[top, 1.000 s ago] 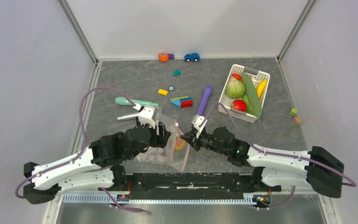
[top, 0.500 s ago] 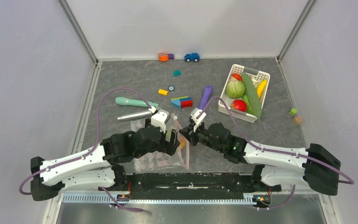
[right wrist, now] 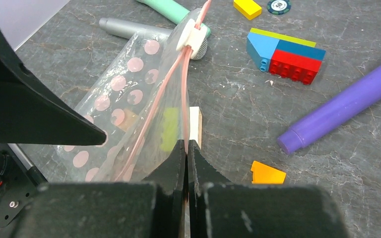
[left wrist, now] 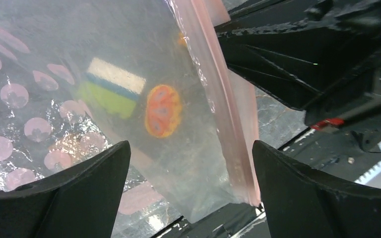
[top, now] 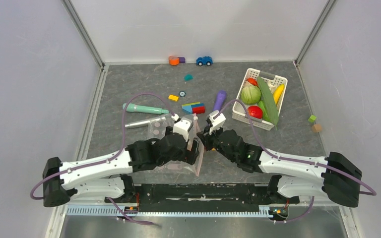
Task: Place the food in the zip-top bag and seal the zipper
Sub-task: Open the zipper of the food storage bag.
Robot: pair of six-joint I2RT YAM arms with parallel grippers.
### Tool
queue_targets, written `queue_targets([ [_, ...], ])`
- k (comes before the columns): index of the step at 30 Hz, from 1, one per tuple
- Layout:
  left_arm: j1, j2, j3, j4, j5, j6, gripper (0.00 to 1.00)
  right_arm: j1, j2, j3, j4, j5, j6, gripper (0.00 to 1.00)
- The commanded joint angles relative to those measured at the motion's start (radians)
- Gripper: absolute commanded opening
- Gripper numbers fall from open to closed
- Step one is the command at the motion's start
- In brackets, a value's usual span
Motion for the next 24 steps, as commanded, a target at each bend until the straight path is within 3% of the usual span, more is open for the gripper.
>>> queue_targets([
  [1,0.001,0.051,0.063,0.033,-0.107,0.002,0.92,-0.001,-0.040,-0.005,0.021,0.032,0.018,0.00],
  [6,-0.001,0.045,0.095,-0.088,-0.289,-0.007,0.12,-0.013,-0.092,-0.052,0.016,0.022,-0.030,0.00],
  [7,0.001,0.035,0.097,-0.102,-0.319,-0.010,0.02,-0.024,-0.103,-0.061,0.016,0.015,-0.044,0.00],
  [11,0.000,-0.004,0.097,-0.127,-0.413,-0.043,0.02,-0.086,-0.132,-0.109,0.012,-0.067,-0.078,0.00],
  [16,0.000,-0.038,0.050,-0.004,-0.418,-0.020,0.02,-0.121,-0.168,-0.152,0.044,-0.180,-0.169,0.02],
  [18,0.000,-0.035,0.040,0.019,-0.408,-0.016,0.02,-0.128,-0.188,-0.137,0.043,-0.271,-0.191,0.20],
  [20,0.001,-0.034,0.027,0.031,-0.410,-0.026,0.02,-0.129,-0.215,-0.109,0.022,-0.353,-0.210,0.53],
  [24,0.000,-0.054,-0.002,0.080,-0.378,-0.025,0.02,-0.130,-0.295,-0.071,-0.030,-0.373,-0.202,0.97],
])
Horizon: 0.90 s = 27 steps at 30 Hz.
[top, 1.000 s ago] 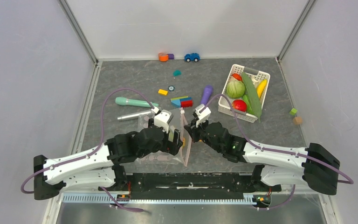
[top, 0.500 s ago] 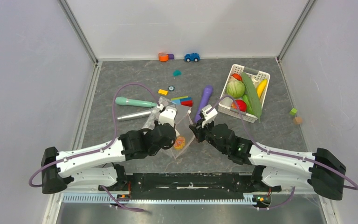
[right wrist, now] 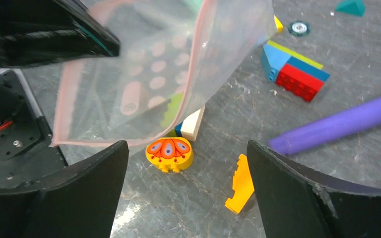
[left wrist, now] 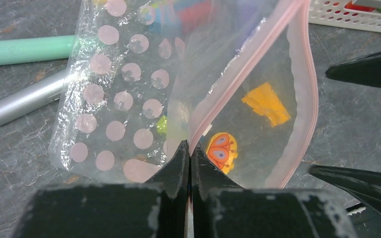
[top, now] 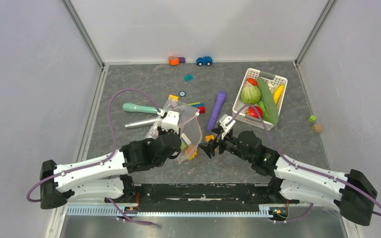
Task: Place the food in the zip-top bag and seal the zipper
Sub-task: Open the zipper of the food storage bag, then pick up the fake fruit from the bin.
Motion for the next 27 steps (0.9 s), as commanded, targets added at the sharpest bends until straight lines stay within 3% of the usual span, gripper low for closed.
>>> queue_targets([
  [1,0.001,-0.035,-0.029,0.109,-0.004,-0.013,0.02,-0.005,-0.098,0.082,-0.035,-0.054,-0.027,0.98],
  [6,0.001,-0.039,-0.034,0.140,0.017,-0.003,0.02,-0.033,-0.167,0.165,-0.239,0.218,0.009,0.98],
  [9,0.000,-0.028,-0.051,0.159,0.041,-0.004,0.02,-0.117,-0.162,0.213,-0.379,0.338,0.047,0.98],
  [14,0.001,-0.020,-0.060,0.156,0.060,-0.017,0.02,-0.323,-0.064,0.289,-0.512,0.397,0.085,0.98],
  [19,0.002,-0.045,-0.119,0.220,0.111,-0.034,0.02,-0.472,0.128,0.405,-0.566,0.353,0.076,0.98],
  [27,0.001,-0.059,-0.153,0.259,0.146,-0.037,0.02,-0.641,0.402,0.533,-0.624,0.330,0.110,0.98],
])
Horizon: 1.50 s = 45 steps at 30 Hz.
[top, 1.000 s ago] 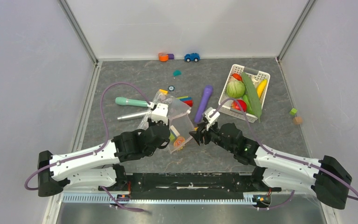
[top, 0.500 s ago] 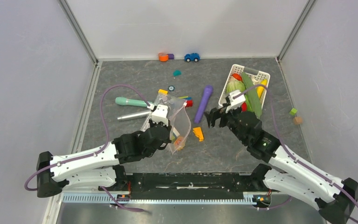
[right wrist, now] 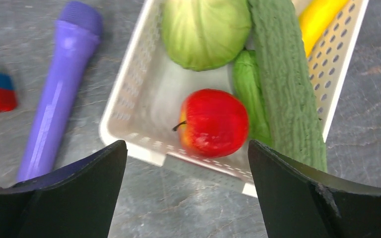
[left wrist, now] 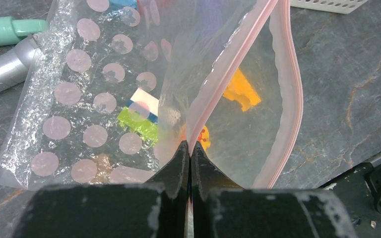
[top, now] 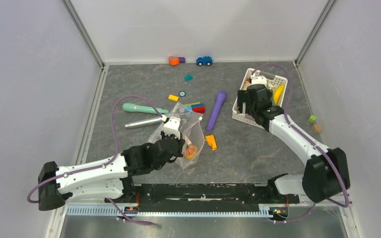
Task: Place the food in the zip-top bag and seal the zipper
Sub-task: Pick up the fake fruit from the bin.
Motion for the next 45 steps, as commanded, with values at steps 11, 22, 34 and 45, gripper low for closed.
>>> queue_targets([
  [11,0.002,0.000,-0.006,0.092,0.019,-0.029,0.02,-0.101,0.167,-0.008,0.056,0.032,0.042,0.95],
  [22,0.002,0.031,0.000,0.099,0.045,-0.040,0.02,-0.108,0.288,-0.006,0.098,0.071,0.076,0.94],
  [34,0.001,0.028,-0.004,0.100,0.040,-0.039,0.02,-0.117,0.348,-0.027,0.156,0.097,0.081,0.67],
  [45,0.001,0.020,-0.010,0.107,0.037,-0.057,0.02,-0.117,0.194,-0.056,0.185,0.106,0.030,0.27],
])
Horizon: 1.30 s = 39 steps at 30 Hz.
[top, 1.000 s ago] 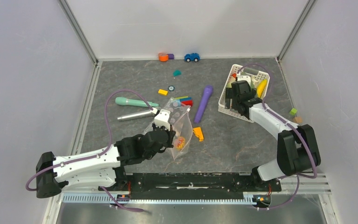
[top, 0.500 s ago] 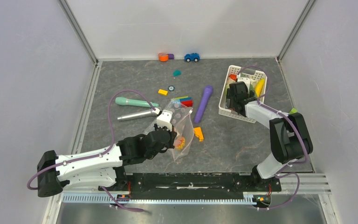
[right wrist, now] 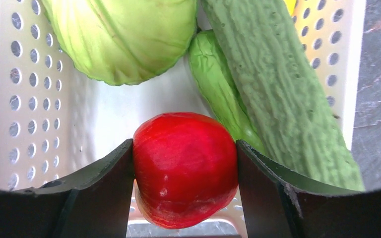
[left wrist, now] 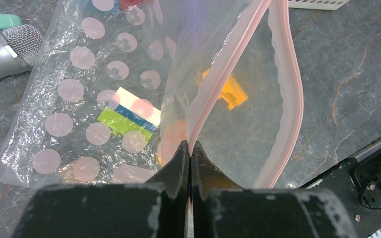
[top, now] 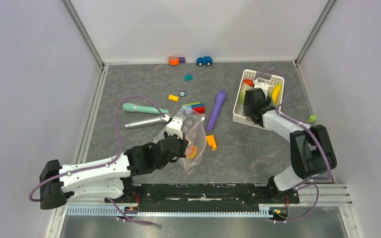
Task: Place the food in the zip-top bag and seal the zipper
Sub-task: Pick up the fake fruit from the bin, then place the fake fruit in the zipper food storage bag.
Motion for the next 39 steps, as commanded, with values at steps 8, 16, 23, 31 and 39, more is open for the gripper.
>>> queue_targets([
  [8,0.001,-0.006,-0.006,0.054,-0.008,-0.040,0.02,-0.002,-0.300,-0.057,0.072,-0.058,-0.122,0.20],
  [16,0.001,0.010,-0.004,0.064,0.013,-0.037,0.02,0.001,-0.511,-0.139,0.203,-0.548,-0.168,0.19],
  [23,0.001,0.010,0.009,0.046,0.027,-0.037,0.02,0.110,-0.673,-0.351,0.592,-1.169,-0.025,0.17],
  [31,0.001,-0.010,0.007,0.039,0.026,-0.038,0.02,0.401,-0.722,-0.433,0.672,-1.344,-0.152,0.18],
  [39,0.001,-0.015,0.009,0.033,0.028,-0.040,0.02,0.505,-0.679,-0.426,0.619,-1.323,-0.247,0.18],
])
